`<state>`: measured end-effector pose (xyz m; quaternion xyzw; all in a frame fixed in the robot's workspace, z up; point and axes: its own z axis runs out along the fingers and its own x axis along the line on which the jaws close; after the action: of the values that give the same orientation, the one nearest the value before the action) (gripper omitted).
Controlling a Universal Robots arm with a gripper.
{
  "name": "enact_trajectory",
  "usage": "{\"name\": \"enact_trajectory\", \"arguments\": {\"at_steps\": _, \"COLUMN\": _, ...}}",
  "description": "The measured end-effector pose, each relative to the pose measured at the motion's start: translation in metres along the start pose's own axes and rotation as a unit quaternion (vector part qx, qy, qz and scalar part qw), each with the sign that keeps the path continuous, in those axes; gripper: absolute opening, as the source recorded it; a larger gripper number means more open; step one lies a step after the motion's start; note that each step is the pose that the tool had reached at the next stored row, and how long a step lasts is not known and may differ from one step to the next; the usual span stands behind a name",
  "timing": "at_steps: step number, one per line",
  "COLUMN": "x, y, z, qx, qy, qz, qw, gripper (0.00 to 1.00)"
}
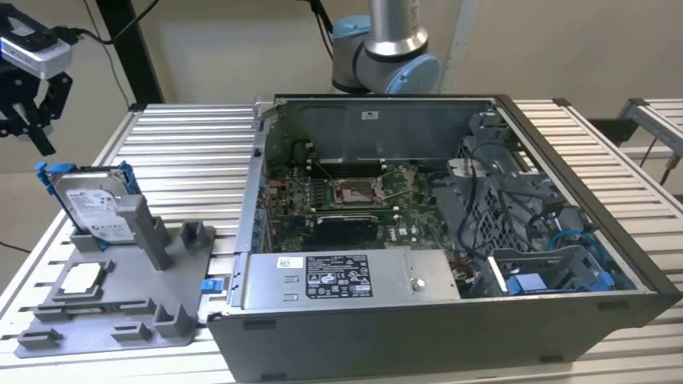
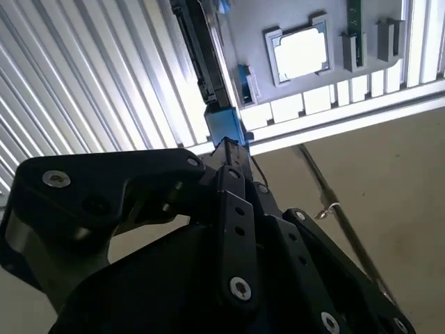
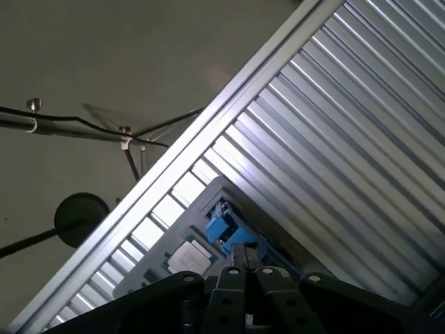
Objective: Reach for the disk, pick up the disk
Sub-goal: 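Pick up the disk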
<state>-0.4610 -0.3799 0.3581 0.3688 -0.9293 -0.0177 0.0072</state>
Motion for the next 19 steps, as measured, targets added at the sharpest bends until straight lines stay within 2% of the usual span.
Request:
{"name": "enact_trajectory", "arguments": {"at_steps": 5, "x": 0.0, "y": 0.0, "z": 0.0, "qx": 0.0, "qy": 0.0017, "qz": -0.045, "qw": 0.999, "gripper": 0.0}}
{"name": "enact_trajectory", "arguments": {"at_steps": 10, "x": 0.0, "y": 0.0, "z": 0.0, "qx": 0.0, "qy": 0.0034, "qz": -0.091, "qw": 0.9959, "gripper": 0.0}}
{"name": "enact_trajectory", "arguments": {"at_steps": 14, "x": 0.0, "y": 0.0, "z": 0.0, "qx": -0.0001, "qy": 0.0047, "qz": -0.126, "qw": 0.992, "gripper": 0.0}}
{"name": "enact_trajectory", "arguments": {"at_steps": 19, "x": 0.0, "y": 0.0, "z": 0.0, "qx": 0.0006, "qy": 0.0058, "qz": -0.171, "qw": 0.9853, "gripper": 0.0}}
